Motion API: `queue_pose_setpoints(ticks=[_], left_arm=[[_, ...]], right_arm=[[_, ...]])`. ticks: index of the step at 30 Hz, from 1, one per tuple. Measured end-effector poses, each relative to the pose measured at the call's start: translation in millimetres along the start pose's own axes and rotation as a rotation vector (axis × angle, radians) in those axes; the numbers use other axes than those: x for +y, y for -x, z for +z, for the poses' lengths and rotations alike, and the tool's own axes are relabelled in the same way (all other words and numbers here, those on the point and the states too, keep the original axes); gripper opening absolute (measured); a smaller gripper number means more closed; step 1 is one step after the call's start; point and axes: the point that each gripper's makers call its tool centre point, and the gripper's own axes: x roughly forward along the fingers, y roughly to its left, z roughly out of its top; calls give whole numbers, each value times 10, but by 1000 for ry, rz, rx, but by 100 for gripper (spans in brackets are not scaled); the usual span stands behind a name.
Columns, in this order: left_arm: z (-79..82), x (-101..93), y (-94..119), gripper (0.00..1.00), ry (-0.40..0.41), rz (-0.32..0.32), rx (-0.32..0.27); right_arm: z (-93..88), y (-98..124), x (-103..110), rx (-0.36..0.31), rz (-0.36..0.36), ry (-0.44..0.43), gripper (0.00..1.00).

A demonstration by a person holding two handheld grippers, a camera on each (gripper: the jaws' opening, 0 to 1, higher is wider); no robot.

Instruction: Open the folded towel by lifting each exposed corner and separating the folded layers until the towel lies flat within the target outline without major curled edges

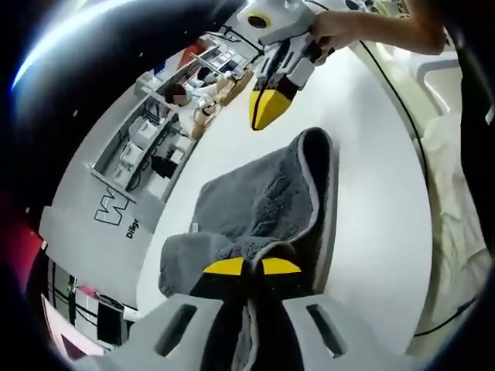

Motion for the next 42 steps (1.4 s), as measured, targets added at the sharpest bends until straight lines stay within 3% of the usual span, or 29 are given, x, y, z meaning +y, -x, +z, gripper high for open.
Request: queue_pose_setpoints(ticks=[9,19,22,31,35,42], left_arm=[[-42,283,105,3,222,100,-86],[-252,627,301,2,611,212,-232],[-325,639,345,2,666,230,-243],[-622,624,426,2,819,297,-228],[-830,504,439,2,835,316,-163],[-1040,399,447,2,894,338,-124]], right_arm=[[2,-8,7,3,3,1,0],[19,-79,94,10,35,11,0],[31,-117,142,10,48,11,0],[55,-215,265,12,81,14,0],[48,-228,281,14,84,12,0],[30,-254,305,22,92,11,0]])
